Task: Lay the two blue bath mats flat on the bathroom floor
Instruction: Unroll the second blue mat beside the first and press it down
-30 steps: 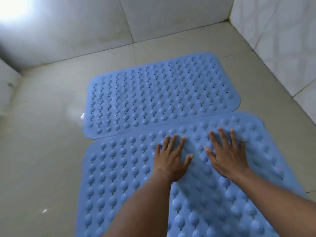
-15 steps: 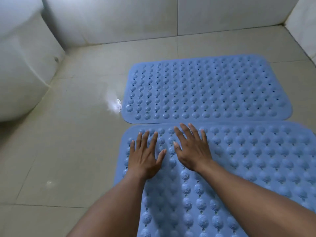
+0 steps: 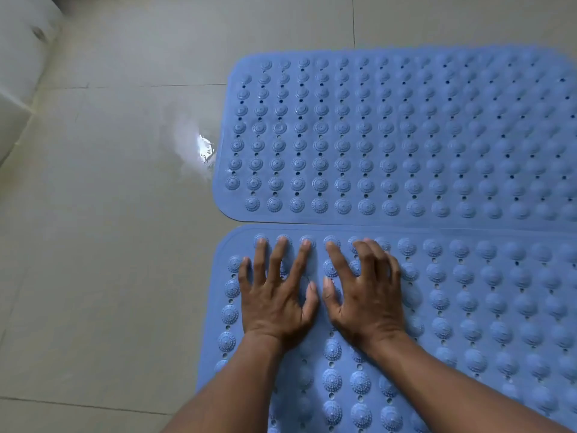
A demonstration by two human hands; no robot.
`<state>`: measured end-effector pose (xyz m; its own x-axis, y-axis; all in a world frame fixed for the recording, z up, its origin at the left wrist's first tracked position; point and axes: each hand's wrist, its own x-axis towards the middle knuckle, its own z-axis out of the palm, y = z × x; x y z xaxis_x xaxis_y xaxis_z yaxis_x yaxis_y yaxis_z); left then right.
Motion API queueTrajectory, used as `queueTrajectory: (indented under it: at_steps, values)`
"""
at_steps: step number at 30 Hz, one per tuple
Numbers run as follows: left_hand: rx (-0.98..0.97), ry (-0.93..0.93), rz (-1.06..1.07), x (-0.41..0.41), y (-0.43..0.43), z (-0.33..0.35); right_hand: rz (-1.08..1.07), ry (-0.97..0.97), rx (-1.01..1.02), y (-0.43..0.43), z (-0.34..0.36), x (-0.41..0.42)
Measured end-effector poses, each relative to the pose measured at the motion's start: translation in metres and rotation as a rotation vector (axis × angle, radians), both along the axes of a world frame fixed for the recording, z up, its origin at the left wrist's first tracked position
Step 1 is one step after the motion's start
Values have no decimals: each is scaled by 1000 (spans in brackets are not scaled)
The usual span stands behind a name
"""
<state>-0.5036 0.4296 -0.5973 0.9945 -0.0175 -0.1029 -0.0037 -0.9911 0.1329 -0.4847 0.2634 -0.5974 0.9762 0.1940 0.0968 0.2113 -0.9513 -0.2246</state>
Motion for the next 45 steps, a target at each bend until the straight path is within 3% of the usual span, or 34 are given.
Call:
queueTrajectory:
  at_steps: [9, 15, 22, 29, 32, 38, 45]
  values:
    - [22, 140, 2, 13, 7, 6, 18, 120, -23, 2, -5, 15]
    - [25, 262, 87, 10, -6, 16, 160, 124, 15, -20, -13, -2]
    - [-23, 295, 147, -96, -80, 11, 195, 136, 2, -141, -12, -114]
    - [-30, 168, -333, -101, -180, 26, -122, 145, -56, -245, 10, -142]
    - [-60, 179, -360, -96, -228, 33, -176, 156, -93, -284, 21, -127]
    - [-66, 140, -441, -83, -292, 26, -84, 179, -157, -341, 30, -101]
    - [-80, 109, -430, -73, -304, 8, -157, 45, -23, -354, 6, -101]
